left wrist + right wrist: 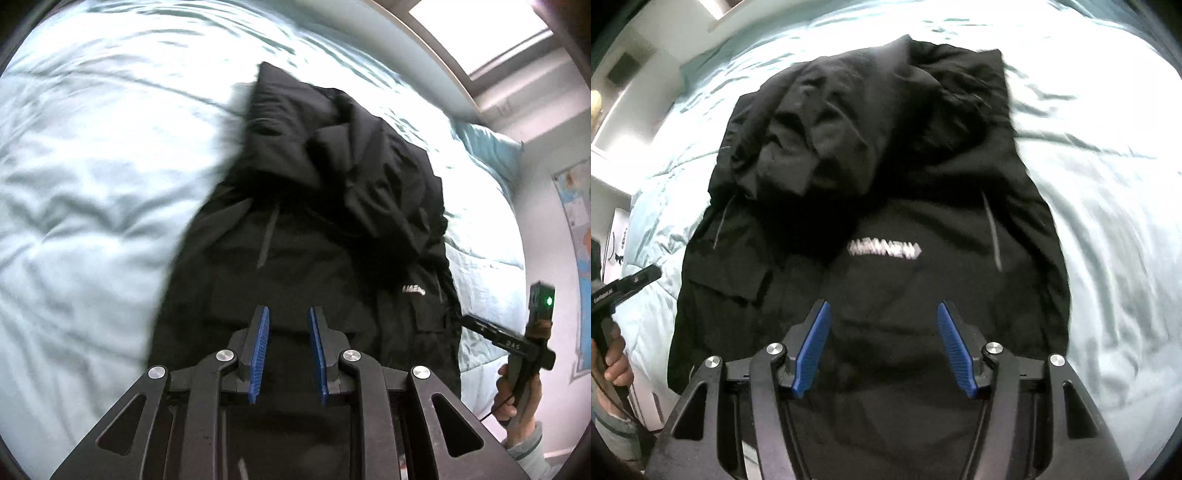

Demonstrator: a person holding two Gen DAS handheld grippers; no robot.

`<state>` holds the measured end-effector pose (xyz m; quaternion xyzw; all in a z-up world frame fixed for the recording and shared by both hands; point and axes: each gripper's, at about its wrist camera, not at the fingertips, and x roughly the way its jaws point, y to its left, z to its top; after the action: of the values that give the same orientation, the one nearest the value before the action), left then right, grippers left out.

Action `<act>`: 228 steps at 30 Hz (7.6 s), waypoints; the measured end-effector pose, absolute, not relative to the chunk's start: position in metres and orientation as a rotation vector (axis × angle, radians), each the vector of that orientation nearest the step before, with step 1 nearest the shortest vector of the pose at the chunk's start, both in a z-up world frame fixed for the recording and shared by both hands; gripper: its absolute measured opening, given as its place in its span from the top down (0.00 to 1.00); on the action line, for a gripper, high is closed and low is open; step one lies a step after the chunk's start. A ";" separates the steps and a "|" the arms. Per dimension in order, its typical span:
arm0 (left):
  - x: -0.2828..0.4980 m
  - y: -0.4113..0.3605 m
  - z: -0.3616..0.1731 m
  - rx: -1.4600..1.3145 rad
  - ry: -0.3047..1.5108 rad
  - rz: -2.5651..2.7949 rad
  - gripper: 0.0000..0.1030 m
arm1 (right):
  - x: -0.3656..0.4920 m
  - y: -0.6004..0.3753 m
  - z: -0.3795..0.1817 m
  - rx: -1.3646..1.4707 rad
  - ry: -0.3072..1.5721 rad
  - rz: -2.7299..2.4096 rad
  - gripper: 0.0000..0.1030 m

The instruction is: Fold large clothes

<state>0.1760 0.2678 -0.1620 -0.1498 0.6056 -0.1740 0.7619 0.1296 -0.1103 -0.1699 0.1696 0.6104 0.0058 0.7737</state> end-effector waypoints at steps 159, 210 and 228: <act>0.552 0.201 -0.280 -0.254 1.370 -0.548 0.43 | 0.415 -0.313 -0.273 0.235 1.224 0.052 0.56; 0.447 0.182 -0.169 -0.256 1.084 -0.407 0.65 | 0.321 -0.189 -0.190 0.240 1.149 0.028 0.46; 0.385 0.044 -0.277 0.053 1.293 -0.452 0.66 | 0.324 -0.135 -0.288 0.226 1.331 -0.032 0.43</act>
<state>0.3849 0.0444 -0.2773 0.0246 0.5972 -0.2088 0.7740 0.3237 -0.1347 -0.2880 0.1046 0.6160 -0.0149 0.7806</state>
